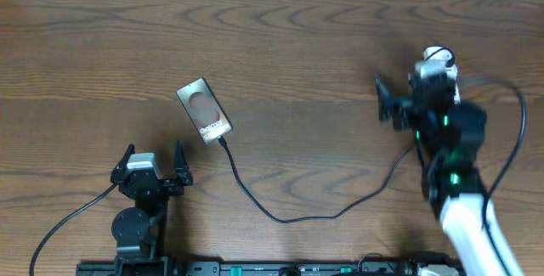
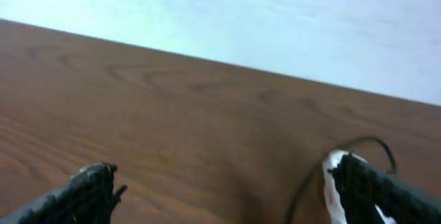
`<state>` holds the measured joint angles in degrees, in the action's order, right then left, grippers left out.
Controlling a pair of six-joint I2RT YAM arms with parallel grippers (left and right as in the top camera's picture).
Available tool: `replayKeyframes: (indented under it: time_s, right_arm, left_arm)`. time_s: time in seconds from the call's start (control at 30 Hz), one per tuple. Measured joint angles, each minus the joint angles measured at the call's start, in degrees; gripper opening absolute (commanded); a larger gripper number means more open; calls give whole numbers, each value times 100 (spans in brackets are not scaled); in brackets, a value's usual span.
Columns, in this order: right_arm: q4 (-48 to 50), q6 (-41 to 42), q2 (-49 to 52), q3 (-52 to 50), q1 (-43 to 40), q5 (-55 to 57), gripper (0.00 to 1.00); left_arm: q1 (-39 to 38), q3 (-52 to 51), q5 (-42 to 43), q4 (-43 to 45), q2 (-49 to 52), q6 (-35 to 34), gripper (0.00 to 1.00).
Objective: Plug charger to phone and switch on socket
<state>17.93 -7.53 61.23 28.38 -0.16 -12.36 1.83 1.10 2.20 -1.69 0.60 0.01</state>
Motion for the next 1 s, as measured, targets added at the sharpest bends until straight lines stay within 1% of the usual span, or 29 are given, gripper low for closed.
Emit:
replayKeyframes:
  time_s: [0.2, 0.37, 0.43, 0.6, 0.77, 0.87, 1.0]
  right_arm:
    - [225, -2, -1652, -1519, -70, 90, 99]
    - [256, -11, -2944, -2404, -111, 149, 99]
    - [-11, -20, -3438, -2649, -111, 151, 99]
    - [-981, -24, -4527, -2800, -144, 164, 99]
    - [-1759, -33, -5311, -2800, -210, 186, 99]
    - [-2094, -42, -5657, -2800, -225, 188, 99]
    - [-2116, -44, -5998, -2800, -225, 203, 99]
  left_arm:
    - [0, 0, -2, -2, 0, 2, 92]
    - [0, 0, 0, -2, 2, 2, 92]
    - [0, 0, -2, 0, 2, 2, 92]
    - [0, 0, -2, -2, 0, 4, 92]
    - [0, 0, 0, -2, 0, 2, 92]
    - [0, 0, 0, -2, 0, 2, 92]
    - [0, 0, 0, -2, 0, 2, 92]
